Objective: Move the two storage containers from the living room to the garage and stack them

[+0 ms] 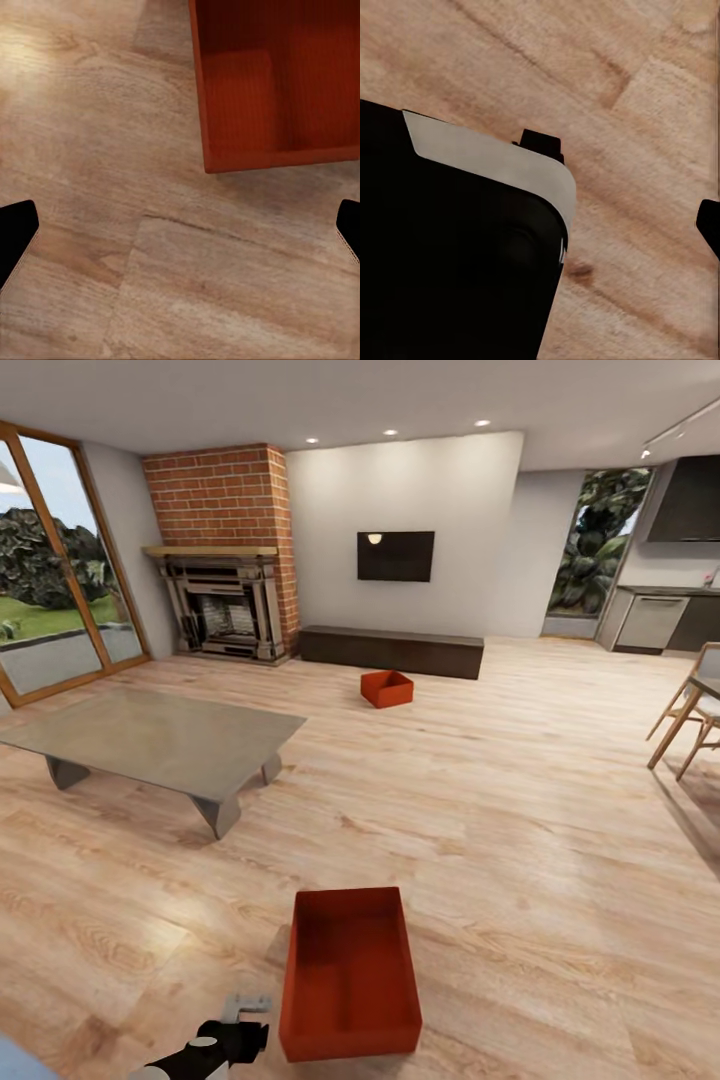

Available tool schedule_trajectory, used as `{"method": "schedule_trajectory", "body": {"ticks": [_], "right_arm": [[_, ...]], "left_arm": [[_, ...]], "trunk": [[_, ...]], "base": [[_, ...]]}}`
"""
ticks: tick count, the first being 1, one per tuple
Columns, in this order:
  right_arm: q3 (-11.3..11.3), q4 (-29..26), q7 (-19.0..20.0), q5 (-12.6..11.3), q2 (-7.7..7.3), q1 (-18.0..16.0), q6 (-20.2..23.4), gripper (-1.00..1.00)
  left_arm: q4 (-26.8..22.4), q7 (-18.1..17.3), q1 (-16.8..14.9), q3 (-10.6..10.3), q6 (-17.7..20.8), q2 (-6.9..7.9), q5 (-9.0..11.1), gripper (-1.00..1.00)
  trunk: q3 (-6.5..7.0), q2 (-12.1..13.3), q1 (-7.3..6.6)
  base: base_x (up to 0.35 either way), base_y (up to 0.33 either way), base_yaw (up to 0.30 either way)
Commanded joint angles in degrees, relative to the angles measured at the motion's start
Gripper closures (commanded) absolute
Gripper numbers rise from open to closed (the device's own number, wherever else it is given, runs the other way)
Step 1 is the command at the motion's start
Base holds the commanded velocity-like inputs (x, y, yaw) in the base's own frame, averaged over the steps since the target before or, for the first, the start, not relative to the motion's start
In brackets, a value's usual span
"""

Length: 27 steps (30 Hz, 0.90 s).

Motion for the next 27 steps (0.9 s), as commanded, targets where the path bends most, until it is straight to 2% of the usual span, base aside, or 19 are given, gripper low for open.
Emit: {"method": "schedule_trajectory", "body": {"ticks": [1, 24, 27], "right_arm": [[0.1, 0.0, 0.0, 0.2, -0.02, 0.0, -0.2, -1.00], [0.1, 0.0, 0.0, 0.6, -0.36, 0.0, -0.2, -1.00], [0.1, 0.0, 0.0, 0.7, -0.41, 0.0, -0.2, -1.00]], "left_arm": [[0.3, 0.3, -0.1, -0.2, -0.4, -0.03, -0.1, -1.00], [0.3, 0.3, -0.1, -0.2, -0.4, -0.07, -0.1, -1.00], [0.3, 0.3, -0.1, -0.2, -0.4, -0.09, -0.1, -1.00]], "trunk": [[-0.05, 0.0, 0.03], [-0.05, 0.0, 0.03], [-0.05, 0.0, 0.03]], "base": [[0.340, 0.000, 0.000], [0.339, 0.008, 0.000], [0.185, 0.038, 0.000]]}}
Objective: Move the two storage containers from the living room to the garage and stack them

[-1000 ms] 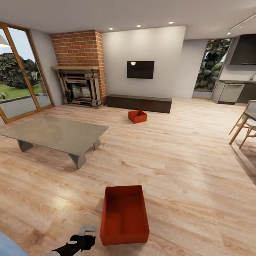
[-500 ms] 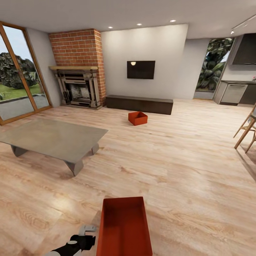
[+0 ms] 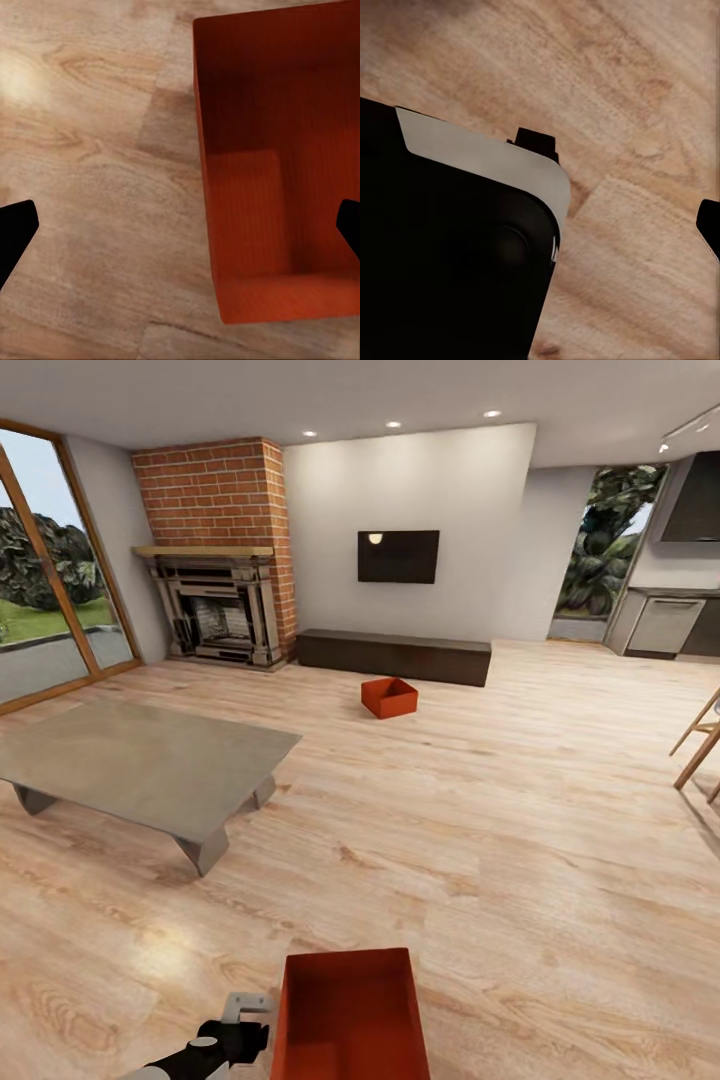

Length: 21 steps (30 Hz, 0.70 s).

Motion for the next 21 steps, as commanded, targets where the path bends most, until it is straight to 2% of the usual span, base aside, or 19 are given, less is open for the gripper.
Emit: {"method": "schedule_trajectory", "body": {"ticks": [1, 5, 14, 21], "right_arm": [[0.0, 0.0, 0.0, 0.2, 0.00, 0.0, -0.2, -1.00], [0.1, 0.0, 0.0, 0.3, -0.06, 0.0, -0.2, -1.00], [0.2, 0.0, 0.0, 0.4, -0.07, 0.0, -0.2, -1.00], [0.0, 0.0, 0.0, -0.3, 0.34, 0.0, -0.1, -1.00]], "left_arm": [[0.3, 0.3, -0.1, -0.2, -0.4, -0.03, -0.1, -1.00], [0.2, 0.3, -0.1, -0.2, -0.4, 0.19, 0.0, -1.00], [0.2, 0.3, -0.1, -0.2, -0.5, 0.10, 0.0, -1.00], [0.2, 0.3, -0.1, -0.2, -0.5, -0.03, 0.0, -1.00]], "trunk": [[-0.05, 0.0, 0.00], [-0.05, 0.0, 0.00], [-0.05, 0.0, 0.00], [-0.05, 0.0, 0.00]], "base": [[0.043, 0.008, 0.000], [0.041, 0.016, 0.000], [0.215, 0.145, 0.000], [0.024, 0.017, 0.000]]}}
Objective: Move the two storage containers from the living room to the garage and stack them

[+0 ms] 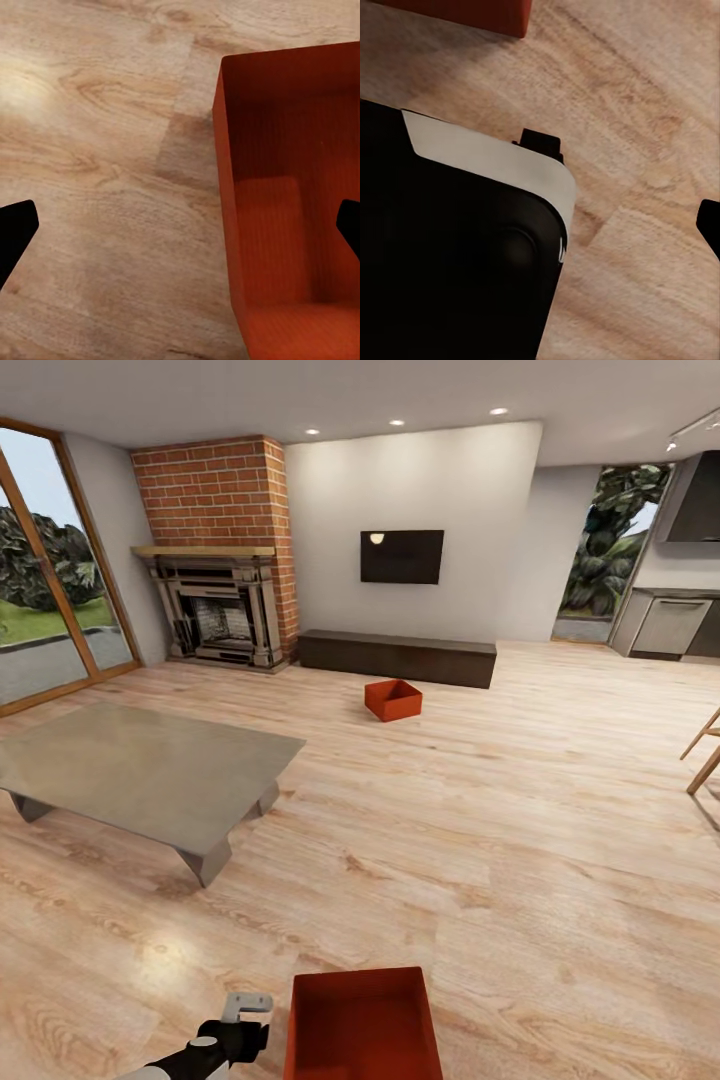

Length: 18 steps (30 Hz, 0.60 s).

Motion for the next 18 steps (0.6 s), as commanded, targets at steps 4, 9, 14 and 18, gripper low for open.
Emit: {"method": "schedule_trajectory", "body": {"ticks": [4, 9, 14, 18], "right_arm": [[0.0, -0.2, 0.7, 0.3, 0.09, 0.0, 0.3, -1.00], [0.1, -10.2, 0.6, 0.4, 1.91, 0.0, 0.7, -1.00], [0.2, -21.7, 0.5, 0.4, 4.09, 0.0, 1.0, -1.00], [0.4, -28.8, 0.4, 0.5, 4.51, -0.1, 5.0, -1.00]], "left_arm": [[0.4, 0.1, 0.0, -0.2, -0.3, -1.19, 0.0, -1.00], [0.3, 0.1, 0.9, -0.3, -0.4, -2.95, -0.2, -1.00], [0.0, 0.2, 1.0, -0.3, -0.4, -3.31, -0.2, -1.00], [-0.4, 0.2, 1.0, -0.2, -0.4, -3.38, -0.2, -1.00]], "trunk": [[-0.05, 0.0, 0.00], [-0.05, 0.0, 0.00], [-0.05, 0.0, 0.00], [-0.05, 0.0, 0.00]], "base": [[0.001, 0.000, 0.000], [0.000, 0.000, 0.000], [0.000, 0.000, 0.000], [0.000, 0.000, 0.000]]}}
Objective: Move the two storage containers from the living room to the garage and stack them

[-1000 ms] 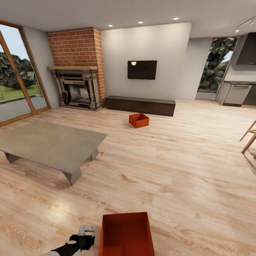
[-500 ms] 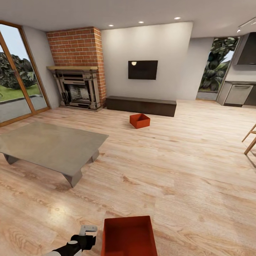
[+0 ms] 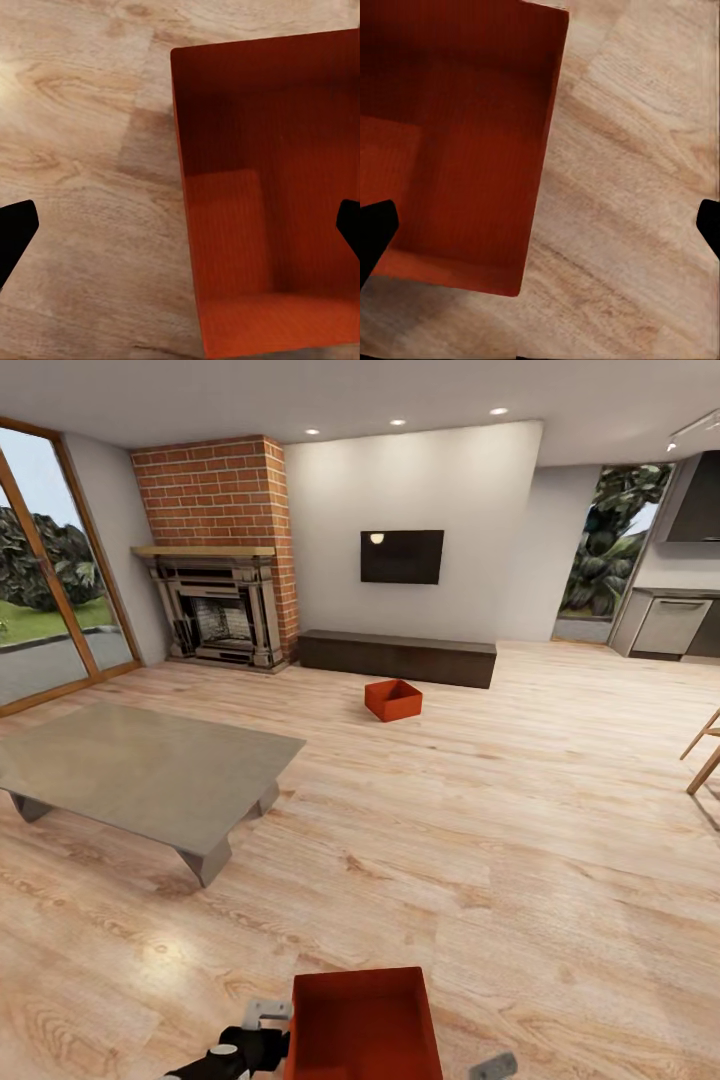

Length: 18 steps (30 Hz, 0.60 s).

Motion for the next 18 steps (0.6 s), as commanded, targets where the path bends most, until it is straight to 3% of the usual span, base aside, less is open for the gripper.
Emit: {"method": "schedule_trajectory", "body": {"ticks": [1, 5, 9, 11, 12, 13, 16, 17, 18], "right_arm": [[0.0, -3.4, 0.1, 0.5, 0.28, 0.0, 3.6, -1.00], [0.0, -17.5, 0.1, 0.4, 1.27, -0.1, 15.5, -1.00], [0.5, -25.9, 0.0, 0.4, 2.88, -0.4, 21.9, -1.00], [3.5, -29.2, -0.2, 0.2, 4.25, -5.1, 29.3, -1.00], [4.1, -28.6, -0.2, 0.0, 4.41, -7.3, 30.8, -1.00], [4.8, -24.7, -0.2, -0.2, 4.88, -12.4, 32.9, -1.00], [5.1, -12.5, -0.3, -0.5, 5.45, -22.0, 33.8, -1.00], [5.2, 3.5, -0.6, -4.3, 5.56, -31.8, 33.5, -1.00], [5.2, 7.9, -0.9, -6.5, 5.54, -34.2, 33.0, -1.00]], "left_arm": [[0.0, 0.3, -0.1, -0.2, -0.4, -0.05, -0.1, -1.00], [-1.9, 0.3, -0.1, -0.2, -0.3, -0.19, 0.0, -1.00], [-4.9, 0.5, -0.1, -0.1, -0.2, -0.31, 0.0, -1.00], [-8.8, 0.6, -0.1, -0.1, 0.8, -0.40, 0.1, -1.00], [-10.1, 0.6, -0.1, -0.1, 1.6, -0.45, 0.2, -1.00], [-13.1, 0.7, -0.1, -0.1, 4.9, -0.50, 1.1, -1.00], [-17.4, 1.4, -0.2, -0.1, 11.3, -0.46, 4.4, -1.00], [-20.4, 4.4, -0.4, -0.1, 15.1, -0.41, 7.5, -1.00], [-20.7, 6.3, -0.5, 0.0, 15.8, -0.39, 7.9, -1.00]], "trunk": [[-0.05, 0.0, 0.00], [-0.05, 0.0, 0.00], [-0.05, 0.0, 0.00], [-0.05, 0.0, 0.00], [-0.05, 0.0, 0.00], [-0.05, 0.0, 0.00], [-0.05, 0.0, 0.00], [-0.05, 0.0, 0.00], [-0.05, 0.0, 0.00]], "base": [[0.000, 0.000, 0.000], [0.000, 0.000, 0.000], [0.000, 0.000, 0.000], [0.000, 0.000, 0.000], [0.000, 0.000, 0.000], [0.000, 0.000, 0.000], [0.000, 0.000, 0.000], [0.000, 0.000, 0.000], [0.000, 0.000, 0.000]]}}
